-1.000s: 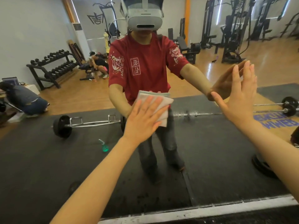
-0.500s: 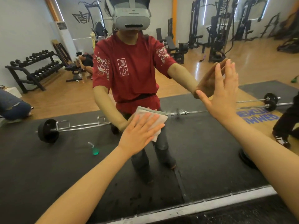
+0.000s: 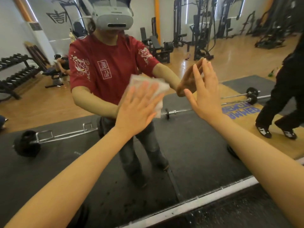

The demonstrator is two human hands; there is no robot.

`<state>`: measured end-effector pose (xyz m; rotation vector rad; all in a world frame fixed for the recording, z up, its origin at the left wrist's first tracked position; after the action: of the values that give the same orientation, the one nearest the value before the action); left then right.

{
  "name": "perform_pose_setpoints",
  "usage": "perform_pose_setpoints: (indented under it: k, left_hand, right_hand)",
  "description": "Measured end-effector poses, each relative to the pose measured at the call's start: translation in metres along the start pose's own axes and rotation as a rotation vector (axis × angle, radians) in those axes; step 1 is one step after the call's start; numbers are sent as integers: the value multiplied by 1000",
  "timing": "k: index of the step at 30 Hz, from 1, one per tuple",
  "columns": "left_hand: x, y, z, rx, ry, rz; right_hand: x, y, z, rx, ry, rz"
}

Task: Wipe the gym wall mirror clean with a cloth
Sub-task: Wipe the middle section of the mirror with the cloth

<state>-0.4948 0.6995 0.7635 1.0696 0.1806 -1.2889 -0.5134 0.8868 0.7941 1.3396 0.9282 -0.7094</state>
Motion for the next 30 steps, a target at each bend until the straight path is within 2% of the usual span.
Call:
perform_pose_setpoints:
  k: [2,4,6,9,13,17,20,22,24,27,30]
  left_hand:
    - [29,-32,-42,30,-190,102]
    - [49,-55,-61,33,-247,215]
    - [49,-57,-63,1,-265,256]
    - [18,-31,-47,-7,-229,163]
    - [-62,25,2,-27,4,-14]
    - [-105,47,24,-9,145,-69]
    - [-91,22,-8,-13,21,-51]
    - [-64,-8,-46,22,-170,57]
    - [-39,-29,-69,43,-270,163]
    - [-44,-25,-67,16,-278,166]
    - [-93,17,-22,25,-69,23]
  right_hand:
    - [4,2,-2,2,4,-18]
    - [12,2,-9,7,-23,-32]
    - [21,-2,-20,34,-69,-8]
    - [30,-7,-35,49,-124,36]
    - [32,-9,-37,56,-90,72]
    - [33,-9,-41,66,-68,73]
    - [34,-9,-42,70,-65,73]
    - [35,-10,-43,73,-68,81]
    - [35,-10,-43,77,-66,86]
    - [36,-10,-44,90,-68,83]
    - [35,-9,-44,89,-56,76]
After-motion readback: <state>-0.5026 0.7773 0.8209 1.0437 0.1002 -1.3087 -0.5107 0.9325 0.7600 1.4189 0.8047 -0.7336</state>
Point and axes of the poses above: each hand's wrist, its own x-axis away from the middle knuckle, its own y-axis out of the back of the hand, z = x × y, the point moved 10 cm from there along -x, towards the middle knuckle, and after that the axes turned 12 degrees about x, right-handed, at the moved point
